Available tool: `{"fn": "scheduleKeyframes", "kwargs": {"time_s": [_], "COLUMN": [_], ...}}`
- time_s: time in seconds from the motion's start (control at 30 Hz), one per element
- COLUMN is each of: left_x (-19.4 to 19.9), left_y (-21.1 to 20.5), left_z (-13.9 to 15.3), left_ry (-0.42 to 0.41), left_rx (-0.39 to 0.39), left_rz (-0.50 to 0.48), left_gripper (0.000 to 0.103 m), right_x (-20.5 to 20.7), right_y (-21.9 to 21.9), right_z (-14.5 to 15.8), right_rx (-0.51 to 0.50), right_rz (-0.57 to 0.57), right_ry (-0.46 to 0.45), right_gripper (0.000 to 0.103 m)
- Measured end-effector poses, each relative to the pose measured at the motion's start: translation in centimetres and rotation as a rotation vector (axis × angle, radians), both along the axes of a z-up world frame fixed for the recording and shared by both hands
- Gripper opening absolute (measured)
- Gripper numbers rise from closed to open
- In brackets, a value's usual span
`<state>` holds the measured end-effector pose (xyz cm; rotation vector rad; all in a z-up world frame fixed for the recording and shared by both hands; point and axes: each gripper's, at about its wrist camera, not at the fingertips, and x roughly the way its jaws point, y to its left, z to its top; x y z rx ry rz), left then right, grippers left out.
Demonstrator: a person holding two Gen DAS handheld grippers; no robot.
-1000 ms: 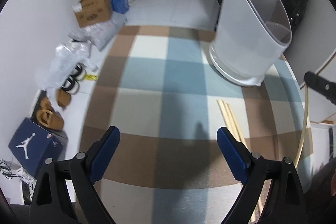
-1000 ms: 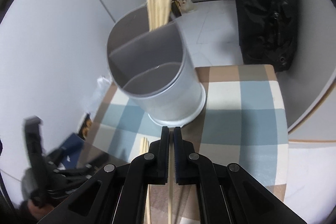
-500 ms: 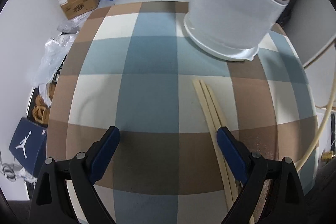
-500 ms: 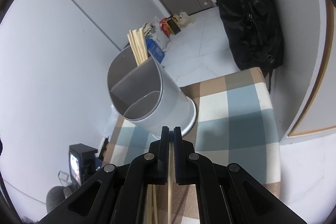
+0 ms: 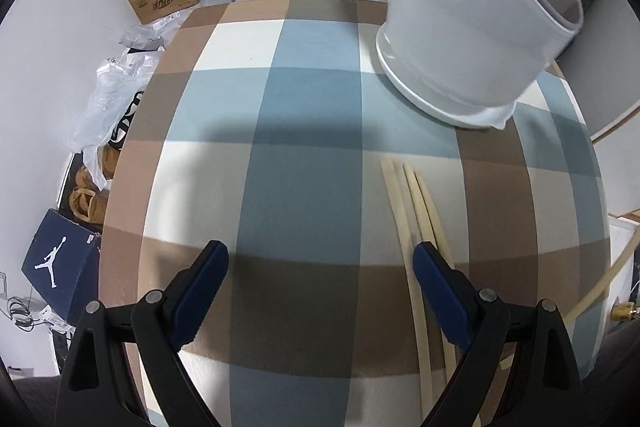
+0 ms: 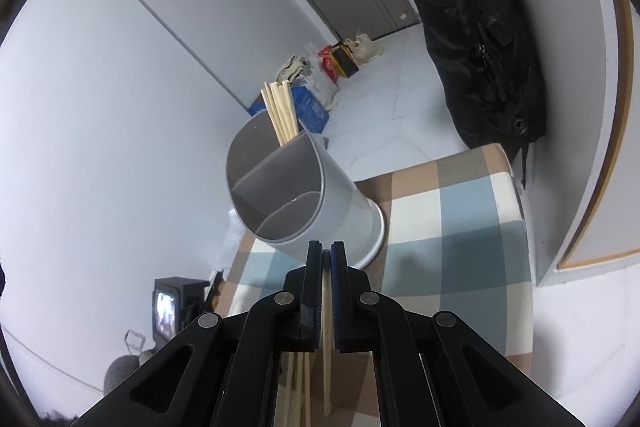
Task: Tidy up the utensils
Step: 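Lower the left gripper toward a chopstick while the right gripper holds its chopstick, then lift both held chopsticks up over the white utensil holder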
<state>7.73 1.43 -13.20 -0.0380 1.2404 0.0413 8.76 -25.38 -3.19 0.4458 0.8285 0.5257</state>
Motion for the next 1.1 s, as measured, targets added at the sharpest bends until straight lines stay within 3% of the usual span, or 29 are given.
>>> {"fn": "scheduleKeyframes", "kwargs": {"time_s": [0.1,0.33,0.43,0.6,0.8,1.1], "left_x": [0.7,1.9,2.3,2.8,2.5,-0.8], "left_y": [0.0,-0.1,-0.4,-0.9,0.1,1.5], "left_z": [-0.3,-0.4,-0.1,0.4,1.0,6.8], "left_ry": [0.007,0.038,0.032,0.005,-0.042,-0.288], "left_rx": [0.044,0.024,-0.008,-0.020,-0.107,-0.185], "left_rz": [0.001,-0.007,-0.034,-0.059,-0.018,0.040], "left_gripper": [0.091,0.087,0.066,0.007,0.002,0.002], "right_x": [-0.1,0.0,0.0,0.1,0.2,-0.5], "right_y": [0.0,-0.4,-0.5,-0.7,-0.9,-0.1], "right_z": [0.1,0.3,0.4,0.4,0.2,0.9], "right_rx": [0.002,0.022,0.021,0.017,0.008,-0.010], "right_rz": [0.002,-0.009,-0.007,-0.016,-0.029,-0.011], "right_ry": [-0.006,-0.010,-0.012,-0.017,-0.013,-0.066], "right_gripper": [0.003,0.003,0.003,0.003,0.003,0.003]}}
